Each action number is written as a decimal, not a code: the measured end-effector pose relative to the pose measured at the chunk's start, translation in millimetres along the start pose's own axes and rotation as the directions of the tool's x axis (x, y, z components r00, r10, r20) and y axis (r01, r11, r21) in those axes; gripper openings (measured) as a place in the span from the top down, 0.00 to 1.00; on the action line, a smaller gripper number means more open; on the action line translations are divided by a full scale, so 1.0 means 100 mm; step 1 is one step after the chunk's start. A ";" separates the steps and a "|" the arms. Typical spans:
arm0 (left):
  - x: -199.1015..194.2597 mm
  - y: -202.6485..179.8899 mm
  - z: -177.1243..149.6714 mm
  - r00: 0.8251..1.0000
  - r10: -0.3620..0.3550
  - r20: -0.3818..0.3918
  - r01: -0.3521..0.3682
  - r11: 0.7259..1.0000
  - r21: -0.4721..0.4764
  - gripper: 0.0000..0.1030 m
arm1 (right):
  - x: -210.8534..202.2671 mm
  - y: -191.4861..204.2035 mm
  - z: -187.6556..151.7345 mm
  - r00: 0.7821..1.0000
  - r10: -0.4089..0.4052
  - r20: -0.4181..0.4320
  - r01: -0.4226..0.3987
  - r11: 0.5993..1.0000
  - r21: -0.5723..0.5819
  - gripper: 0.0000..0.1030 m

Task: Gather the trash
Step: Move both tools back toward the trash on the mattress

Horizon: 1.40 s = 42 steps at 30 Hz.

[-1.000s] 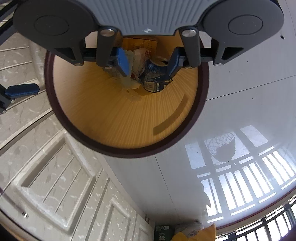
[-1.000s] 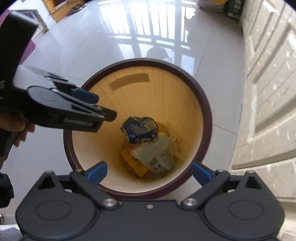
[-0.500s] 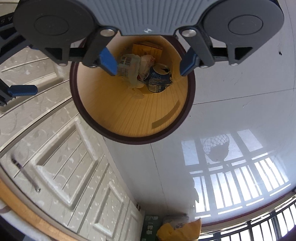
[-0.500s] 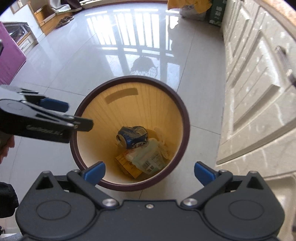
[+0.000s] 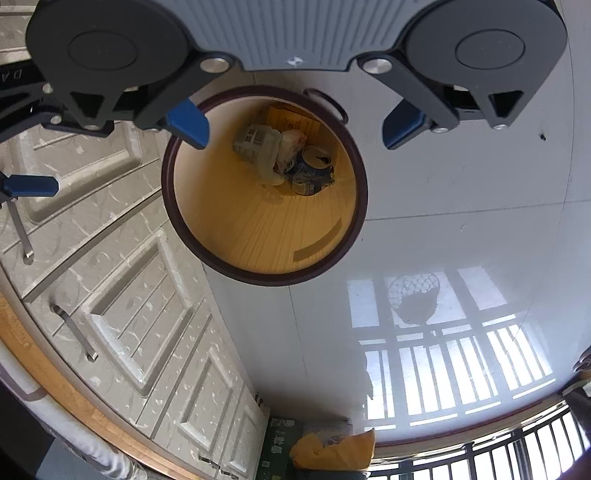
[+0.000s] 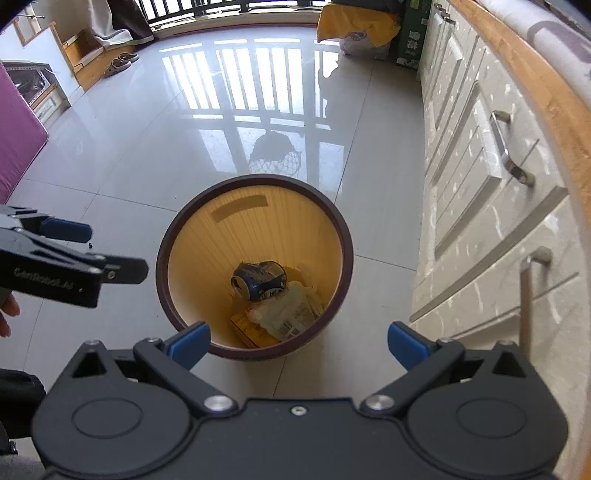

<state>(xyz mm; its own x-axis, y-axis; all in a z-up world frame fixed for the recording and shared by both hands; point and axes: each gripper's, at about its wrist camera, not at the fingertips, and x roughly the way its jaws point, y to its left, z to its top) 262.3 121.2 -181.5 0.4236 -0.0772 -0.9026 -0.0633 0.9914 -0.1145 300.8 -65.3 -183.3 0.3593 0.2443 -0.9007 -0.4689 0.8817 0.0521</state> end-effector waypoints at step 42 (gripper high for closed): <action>-1.97 -0.52 -0.40 0.946 -0.030 0.324 0.035 0.999 -0.011 0.00 | -2.13 -0.15 -0.26 0.933 -0.062 0.353 0.033 0.996 0.087 0.00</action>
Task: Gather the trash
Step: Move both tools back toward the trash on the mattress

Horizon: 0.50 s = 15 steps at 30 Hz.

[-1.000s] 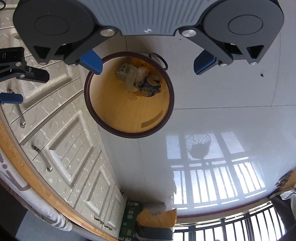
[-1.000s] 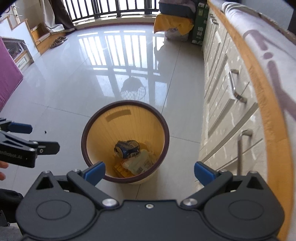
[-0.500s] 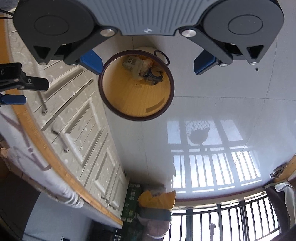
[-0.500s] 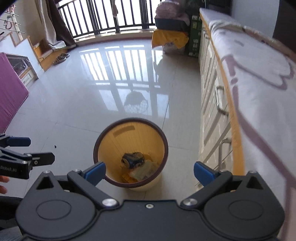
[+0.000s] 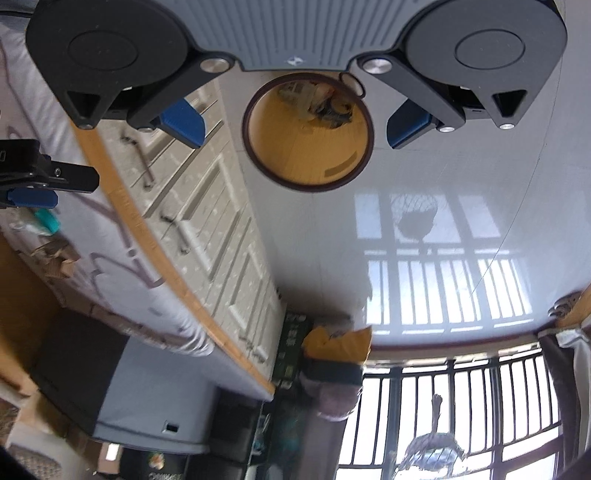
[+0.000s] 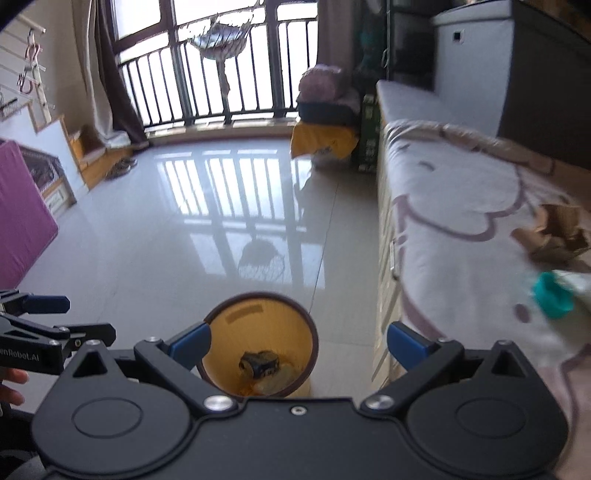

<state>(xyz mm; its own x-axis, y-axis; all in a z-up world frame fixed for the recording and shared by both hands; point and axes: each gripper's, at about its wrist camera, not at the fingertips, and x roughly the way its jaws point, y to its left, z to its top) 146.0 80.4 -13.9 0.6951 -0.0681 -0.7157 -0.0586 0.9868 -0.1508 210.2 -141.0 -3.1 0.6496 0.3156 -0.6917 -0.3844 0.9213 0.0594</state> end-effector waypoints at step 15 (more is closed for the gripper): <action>-0.39 -0.69 0.00 0.980 -0.104 0.168 0.089 0.991 0.097 0.00 | -0.94 -0.67 -0.38 0.967 -0.150 0.208 0.126 0.985 0.121 0.00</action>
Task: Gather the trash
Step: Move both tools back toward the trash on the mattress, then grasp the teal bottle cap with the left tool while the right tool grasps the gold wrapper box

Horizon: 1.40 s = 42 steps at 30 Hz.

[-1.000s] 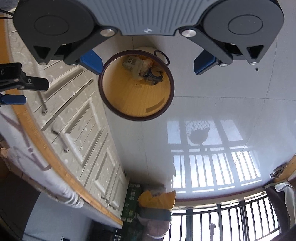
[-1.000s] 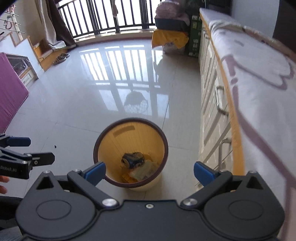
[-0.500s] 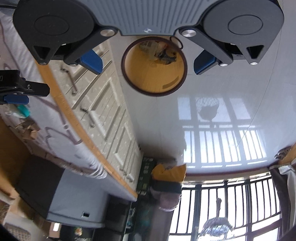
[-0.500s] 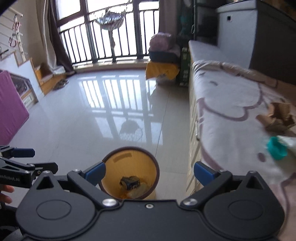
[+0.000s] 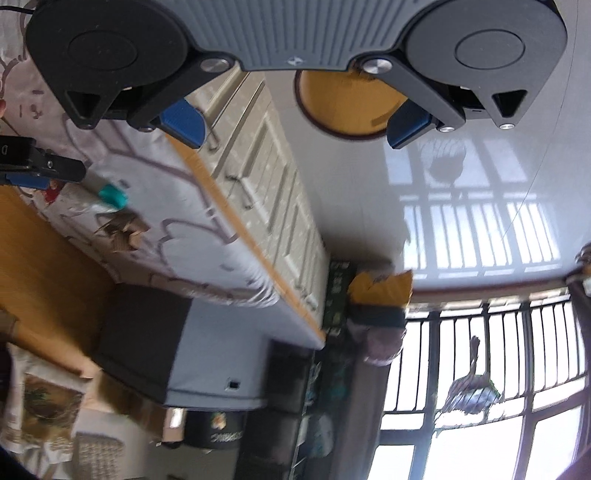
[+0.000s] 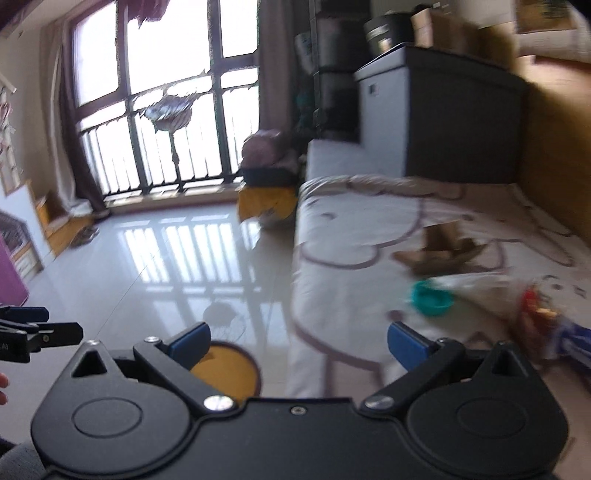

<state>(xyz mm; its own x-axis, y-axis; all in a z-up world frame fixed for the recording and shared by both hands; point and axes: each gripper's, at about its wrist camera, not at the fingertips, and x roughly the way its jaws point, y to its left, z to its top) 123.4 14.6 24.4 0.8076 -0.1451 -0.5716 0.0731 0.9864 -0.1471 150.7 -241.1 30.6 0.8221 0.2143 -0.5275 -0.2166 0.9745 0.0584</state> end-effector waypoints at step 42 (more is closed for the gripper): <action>2.35 -2.40 0.17 0.909 -0.401 -0.116 0.415 0.846 0.334 0.12 | 0.15 -1.78 -0.24 0.945 -0.323 0.057 0.321 0.946 0.043 0.32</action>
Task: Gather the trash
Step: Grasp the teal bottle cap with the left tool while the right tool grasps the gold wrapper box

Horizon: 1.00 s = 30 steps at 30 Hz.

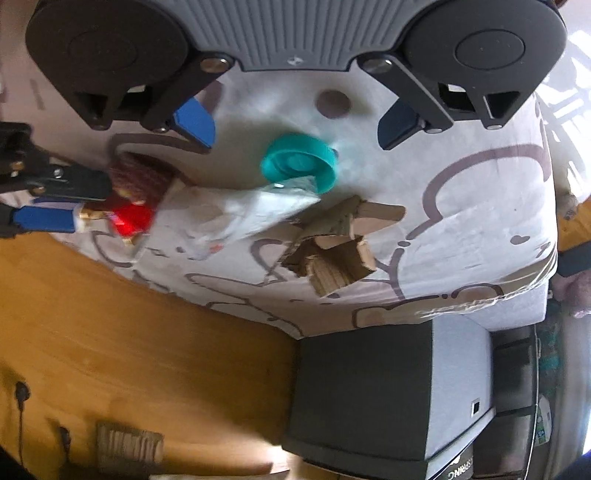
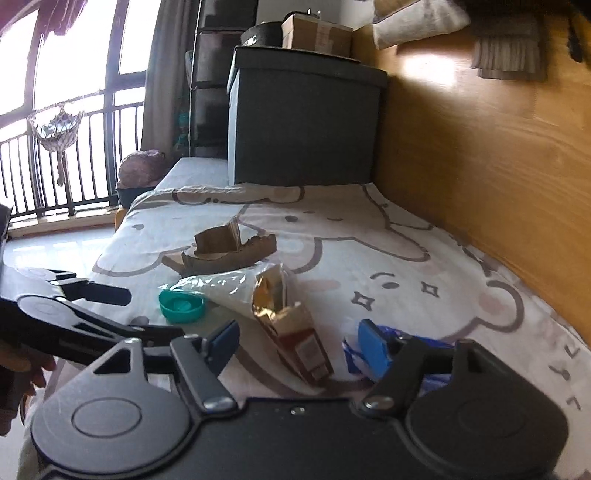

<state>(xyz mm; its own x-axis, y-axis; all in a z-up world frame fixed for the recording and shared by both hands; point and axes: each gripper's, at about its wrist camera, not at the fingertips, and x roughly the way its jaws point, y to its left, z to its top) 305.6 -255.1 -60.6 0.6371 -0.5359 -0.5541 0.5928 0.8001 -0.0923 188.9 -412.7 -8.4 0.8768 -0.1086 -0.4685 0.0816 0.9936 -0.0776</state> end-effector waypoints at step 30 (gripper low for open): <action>-0.10 -0.21 0.03 0.996 -0.043 -0.074 0.050 0.994 0.092 0.51 | 0.24 -0.01 -0.07 0.991 -0.031 -0.128 0.039 0.998 0.058 0.77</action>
<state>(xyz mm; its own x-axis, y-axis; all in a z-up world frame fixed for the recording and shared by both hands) 288.4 -267.1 -51.2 0.5726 -0.5488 -0.6091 0.6670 0.7438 -0.0432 206.7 -416.1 -25.8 0.8061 -0.1426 -0.5743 0.1431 0.9887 -0.0446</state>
